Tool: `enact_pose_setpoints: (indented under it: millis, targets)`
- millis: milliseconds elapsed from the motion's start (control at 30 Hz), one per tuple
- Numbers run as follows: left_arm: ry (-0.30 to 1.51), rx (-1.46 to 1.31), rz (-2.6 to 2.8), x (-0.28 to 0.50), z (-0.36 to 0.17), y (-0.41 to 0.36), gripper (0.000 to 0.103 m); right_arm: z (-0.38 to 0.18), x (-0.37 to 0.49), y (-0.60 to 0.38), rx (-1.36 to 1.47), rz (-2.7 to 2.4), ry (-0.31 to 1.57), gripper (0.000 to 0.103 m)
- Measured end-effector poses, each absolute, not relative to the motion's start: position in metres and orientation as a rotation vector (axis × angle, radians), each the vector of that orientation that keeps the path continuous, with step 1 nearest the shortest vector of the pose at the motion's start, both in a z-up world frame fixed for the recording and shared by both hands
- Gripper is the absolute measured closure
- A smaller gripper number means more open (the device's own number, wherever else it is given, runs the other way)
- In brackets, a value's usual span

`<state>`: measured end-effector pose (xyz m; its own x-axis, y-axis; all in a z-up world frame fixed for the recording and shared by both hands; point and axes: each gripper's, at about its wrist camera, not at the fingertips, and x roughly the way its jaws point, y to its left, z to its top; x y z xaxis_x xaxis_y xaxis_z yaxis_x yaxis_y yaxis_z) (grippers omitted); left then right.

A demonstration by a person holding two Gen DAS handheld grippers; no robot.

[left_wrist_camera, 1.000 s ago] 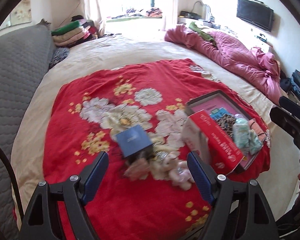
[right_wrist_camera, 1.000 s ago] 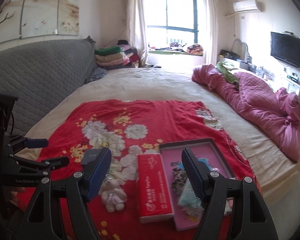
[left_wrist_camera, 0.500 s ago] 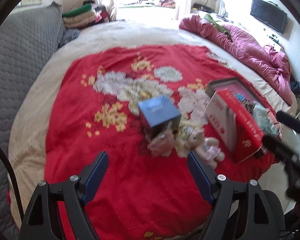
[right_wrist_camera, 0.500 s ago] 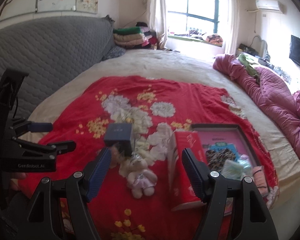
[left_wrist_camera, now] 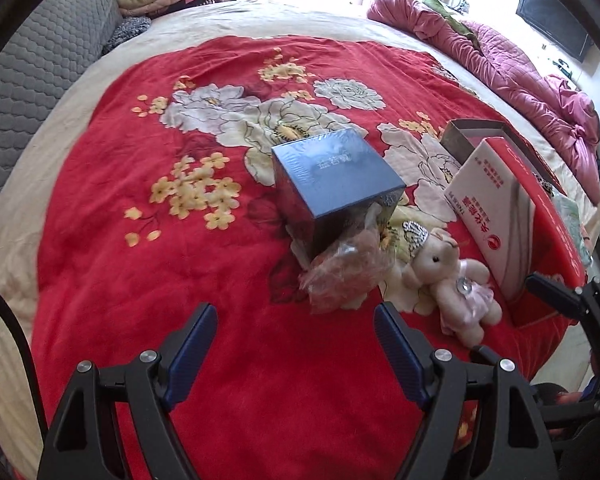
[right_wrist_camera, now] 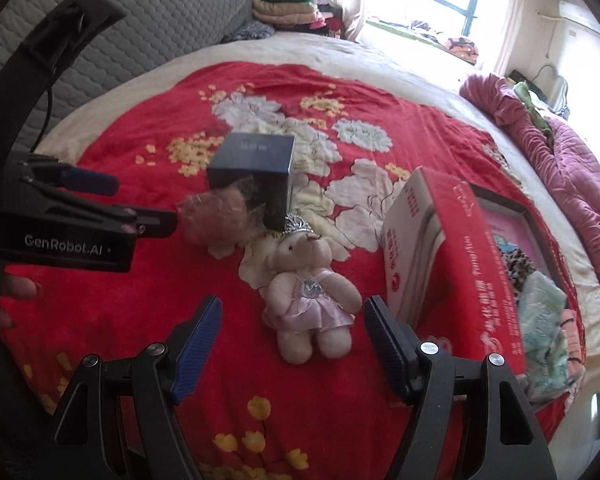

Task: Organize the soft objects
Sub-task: 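Grasp the clear bag with the left tool while the right tool grasps the pink-dressed teddy bear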

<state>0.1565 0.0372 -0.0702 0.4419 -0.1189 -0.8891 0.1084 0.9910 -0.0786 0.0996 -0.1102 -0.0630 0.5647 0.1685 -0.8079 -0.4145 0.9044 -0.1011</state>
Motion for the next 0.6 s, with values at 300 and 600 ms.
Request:
enact_pose_setpoints:
  millis: [300, 600]
  targets:
    - [1.134, -0.025, -0.184, 0.184, -0.097, 0.021, 0.023, -0.091, 0.128, -0.105, -0.340, 0.325, 0.941, 0.029]
    - [1.152, -0.027, -0.231, 0.196, -0.110, 0.005, 0.023, -0.117, 0.142, -0.097, -0.384, 0.300, 0.949, 0.029]
